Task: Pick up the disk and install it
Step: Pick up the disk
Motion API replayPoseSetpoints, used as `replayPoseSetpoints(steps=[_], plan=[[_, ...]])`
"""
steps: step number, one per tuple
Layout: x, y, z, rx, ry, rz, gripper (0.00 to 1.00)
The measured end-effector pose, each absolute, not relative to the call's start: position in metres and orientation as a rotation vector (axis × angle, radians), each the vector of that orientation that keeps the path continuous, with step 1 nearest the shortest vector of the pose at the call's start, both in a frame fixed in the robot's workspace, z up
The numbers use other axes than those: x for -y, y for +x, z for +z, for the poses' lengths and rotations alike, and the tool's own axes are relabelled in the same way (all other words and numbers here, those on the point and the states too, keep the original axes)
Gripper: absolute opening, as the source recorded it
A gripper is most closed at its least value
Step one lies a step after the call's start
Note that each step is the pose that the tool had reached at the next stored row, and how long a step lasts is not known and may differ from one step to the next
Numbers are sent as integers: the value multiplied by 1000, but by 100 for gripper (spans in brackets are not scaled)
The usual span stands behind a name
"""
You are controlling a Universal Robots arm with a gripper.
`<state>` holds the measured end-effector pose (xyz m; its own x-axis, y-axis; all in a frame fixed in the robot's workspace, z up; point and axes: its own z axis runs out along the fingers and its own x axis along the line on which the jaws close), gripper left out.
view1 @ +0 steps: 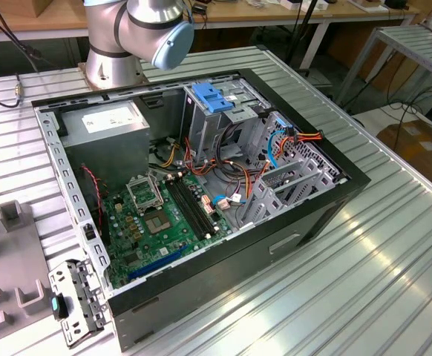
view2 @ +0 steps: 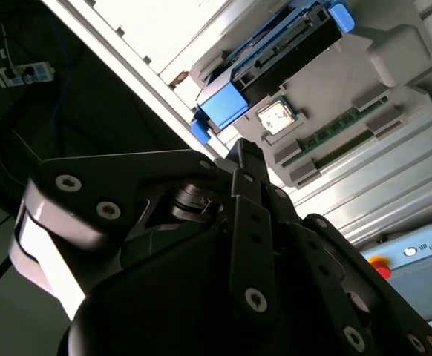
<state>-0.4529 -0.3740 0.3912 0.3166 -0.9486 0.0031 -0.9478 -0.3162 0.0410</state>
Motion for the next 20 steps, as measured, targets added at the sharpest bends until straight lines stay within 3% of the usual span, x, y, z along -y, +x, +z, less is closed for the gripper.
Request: replayPoseSetpoints(steps=[11,20], plan=[[373,-453,391,1602,2660,-28,11],[373,-453,382,1802,2532,-30,11]])
